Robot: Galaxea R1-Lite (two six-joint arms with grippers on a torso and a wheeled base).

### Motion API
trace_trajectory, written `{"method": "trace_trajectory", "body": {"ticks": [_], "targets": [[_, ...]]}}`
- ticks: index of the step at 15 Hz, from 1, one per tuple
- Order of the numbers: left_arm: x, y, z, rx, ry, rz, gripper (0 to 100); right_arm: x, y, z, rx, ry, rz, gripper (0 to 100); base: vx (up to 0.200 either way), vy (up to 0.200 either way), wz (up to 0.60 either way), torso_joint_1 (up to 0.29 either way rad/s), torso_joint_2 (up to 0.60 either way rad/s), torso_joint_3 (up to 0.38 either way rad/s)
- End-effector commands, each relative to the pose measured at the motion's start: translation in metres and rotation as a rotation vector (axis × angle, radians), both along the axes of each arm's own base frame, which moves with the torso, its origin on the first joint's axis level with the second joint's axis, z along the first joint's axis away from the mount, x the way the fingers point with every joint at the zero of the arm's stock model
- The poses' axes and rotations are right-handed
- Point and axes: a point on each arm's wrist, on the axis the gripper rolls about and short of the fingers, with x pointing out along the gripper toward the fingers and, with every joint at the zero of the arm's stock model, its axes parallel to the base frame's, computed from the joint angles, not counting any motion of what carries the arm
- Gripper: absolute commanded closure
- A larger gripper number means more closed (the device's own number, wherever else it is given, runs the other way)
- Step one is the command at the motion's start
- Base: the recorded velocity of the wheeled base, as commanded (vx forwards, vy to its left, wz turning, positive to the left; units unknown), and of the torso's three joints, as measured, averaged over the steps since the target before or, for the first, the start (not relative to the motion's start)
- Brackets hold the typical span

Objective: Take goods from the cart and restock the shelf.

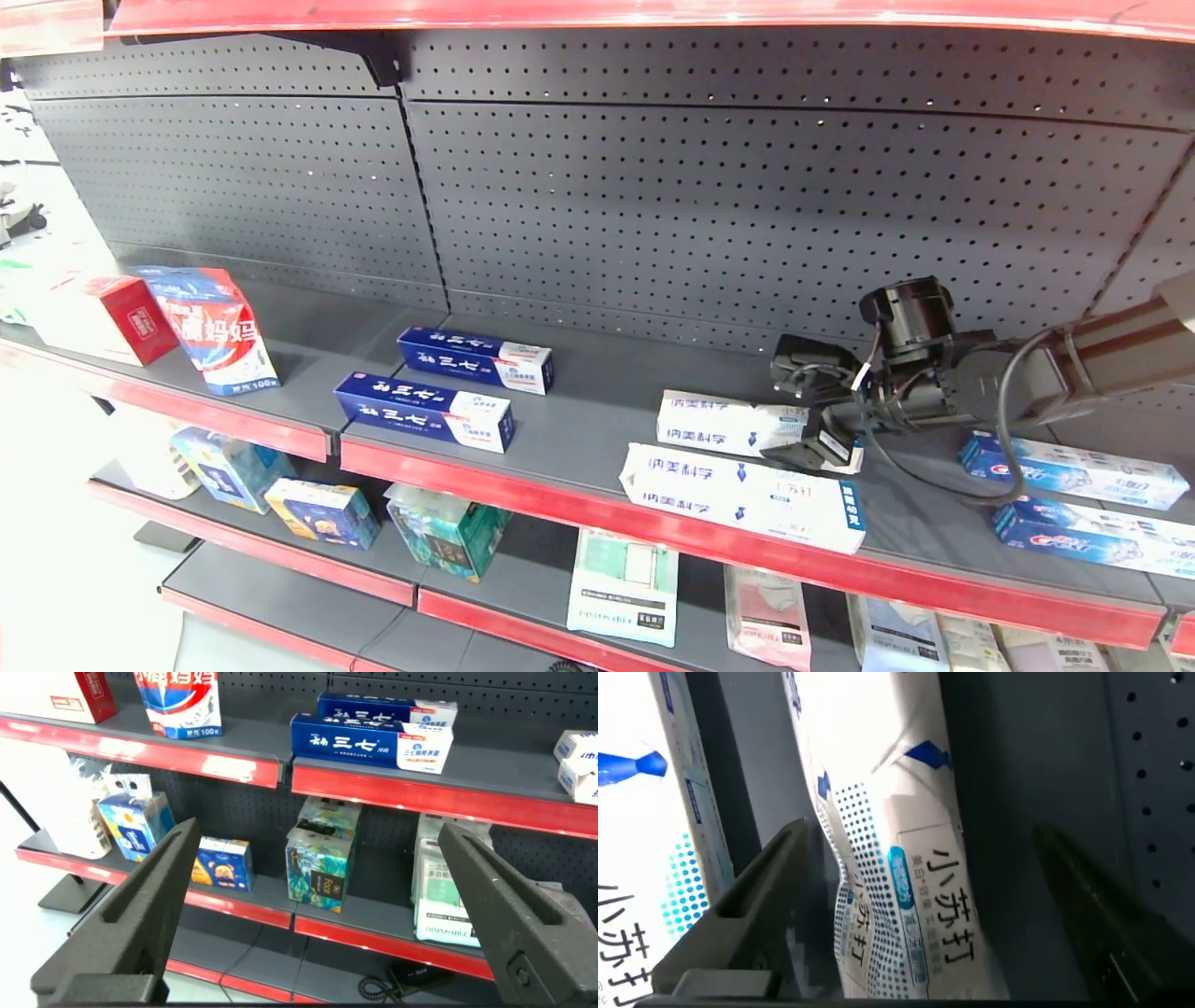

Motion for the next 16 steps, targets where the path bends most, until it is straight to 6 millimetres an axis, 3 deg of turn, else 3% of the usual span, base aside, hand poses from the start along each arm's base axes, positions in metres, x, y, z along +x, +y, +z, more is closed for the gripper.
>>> {"method": "trace_trajectory", "body": {"ticks": [1,5,10,13,16], "targets": [[0.0,0.0,0.0,0.0,0.0,0.001,0,-0.002,-0.002,0.008,0.015,-0.017,-0.005,0,0.0,0.0,0.0,0.0,0.0,0.0],[0.0,0.0,0.0,0.0,0.0,0.001,0,-0.007,0.0,0.016,0.11,0.026,-0.065,0,0.0,0.0,0.0,0.0,0.0,0.0],[0.0,0.0,0.0,0.0,0.0,0.001,0,-0.028,-0.002,0.033,0.308,0.129,-0.232,0,0.0,0.0,0.0,0.0,0.0,0.0],[0.0,0.0,0.0,0.0,0.0,0.001,0,-0.034,-0.016,0.042,0.453,0.147,-0.423,0,0.0,0.0,0.0,0.0,0.0,0.0],[0.0,0.0,0.0,0.0,0.0,0.001,0,-0.042,-0.021,0.038,0.494,0.063,-0.606,0,0.0,0.0,0.0,0.0,0.0,0.0]]}}
